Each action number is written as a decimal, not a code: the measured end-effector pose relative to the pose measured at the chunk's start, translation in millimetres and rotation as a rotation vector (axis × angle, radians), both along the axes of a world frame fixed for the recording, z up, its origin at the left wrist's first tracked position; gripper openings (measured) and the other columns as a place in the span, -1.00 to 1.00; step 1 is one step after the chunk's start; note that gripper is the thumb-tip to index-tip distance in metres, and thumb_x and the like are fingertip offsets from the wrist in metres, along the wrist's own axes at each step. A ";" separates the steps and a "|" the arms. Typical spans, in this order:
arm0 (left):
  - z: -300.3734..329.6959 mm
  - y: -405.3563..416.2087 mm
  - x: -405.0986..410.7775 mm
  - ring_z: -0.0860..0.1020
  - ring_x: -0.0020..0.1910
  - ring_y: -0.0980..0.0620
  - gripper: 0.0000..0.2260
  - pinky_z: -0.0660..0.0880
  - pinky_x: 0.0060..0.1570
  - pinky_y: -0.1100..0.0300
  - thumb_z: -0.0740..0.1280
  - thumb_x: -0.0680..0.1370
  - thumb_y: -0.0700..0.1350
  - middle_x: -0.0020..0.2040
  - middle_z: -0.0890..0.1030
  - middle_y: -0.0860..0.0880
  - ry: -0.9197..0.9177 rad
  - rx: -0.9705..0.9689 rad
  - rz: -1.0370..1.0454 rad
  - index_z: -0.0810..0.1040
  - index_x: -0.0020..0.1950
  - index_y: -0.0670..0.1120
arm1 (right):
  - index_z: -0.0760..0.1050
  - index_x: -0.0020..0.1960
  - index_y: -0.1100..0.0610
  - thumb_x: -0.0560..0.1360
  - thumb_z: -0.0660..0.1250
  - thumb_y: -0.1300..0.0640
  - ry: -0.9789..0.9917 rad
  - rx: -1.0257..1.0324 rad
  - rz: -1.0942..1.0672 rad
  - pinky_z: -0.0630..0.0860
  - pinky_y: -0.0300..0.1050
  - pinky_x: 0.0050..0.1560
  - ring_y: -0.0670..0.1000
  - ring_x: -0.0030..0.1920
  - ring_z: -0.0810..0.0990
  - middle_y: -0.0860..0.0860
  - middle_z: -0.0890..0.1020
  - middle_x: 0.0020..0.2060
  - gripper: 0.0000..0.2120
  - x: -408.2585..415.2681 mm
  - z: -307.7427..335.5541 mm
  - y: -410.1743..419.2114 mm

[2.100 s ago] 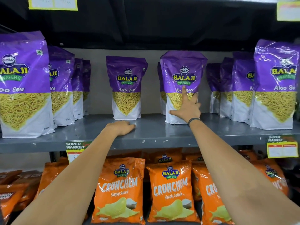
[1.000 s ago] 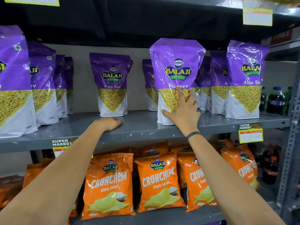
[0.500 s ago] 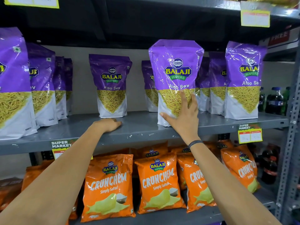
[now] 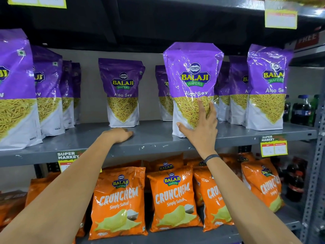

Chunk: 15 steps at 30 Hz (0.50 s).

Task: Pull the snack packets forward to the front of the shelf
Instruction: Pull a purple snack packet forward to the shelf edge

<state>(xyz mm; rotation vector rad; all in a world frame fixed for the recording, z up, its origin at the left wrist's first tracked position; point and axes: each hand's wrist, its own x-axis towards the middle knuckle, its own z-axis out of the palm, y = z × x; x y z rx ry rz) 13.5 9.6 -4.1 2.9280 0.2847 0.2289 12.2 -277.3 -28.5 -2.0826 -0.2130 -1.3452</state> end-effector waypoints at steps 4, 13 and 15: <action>0.6 -0.9 -0.5 0.39 0.43 -0.16 -0.49 0.29 0.45 -0.07 0.01 0.61 0.16 0.51 0.36 -0.17 0.006 0.007 -0.002 0.42 0.44 -0.06 | 0.15 0.49 -0.06 0.29 0.42 -0.26 -0.016 0.002 -0.022 0.48 0.31 0.06 0.31 0.35 0.32 0.17 0.19 0.48 -0.12 0.8 -1.6 1.2; 2.3 -2.7 -6.4 0.41 0.40 -0.16 -0.50 0.31 0.43 -0.10 0.00 0.60 0.16 0.49 0.40 -0.17 0.005 0.017 -0.005 0.46 0.39 -0.06 | 0.13 0.51 -0.01 0.32 0.39 -0.28 -0.043 -0.028 -0.024 0.52 0.30 0.06 0.31 0.36 0.33 0.20 0.20 0.48 -0.12 3.4 -3.9 -0.9; 2.7 -4.1 -7.8 0.44 0.35 -0.16 -0.53 0.33 0.41 -0.10 0.00 0.61 0.15 0.44 0.44 -0.18 0.003 0.012 -0.008 0.50 0.31 -0.06 | 0.11 0.53 0.01 0.34 0.36 -0.31 -0.057 -0.036 -0.030 0.50 0.31 0.10 0.31 0.39 0.31 0.22 0.19 0.49 -0.11 3.6 -4.6 -1.3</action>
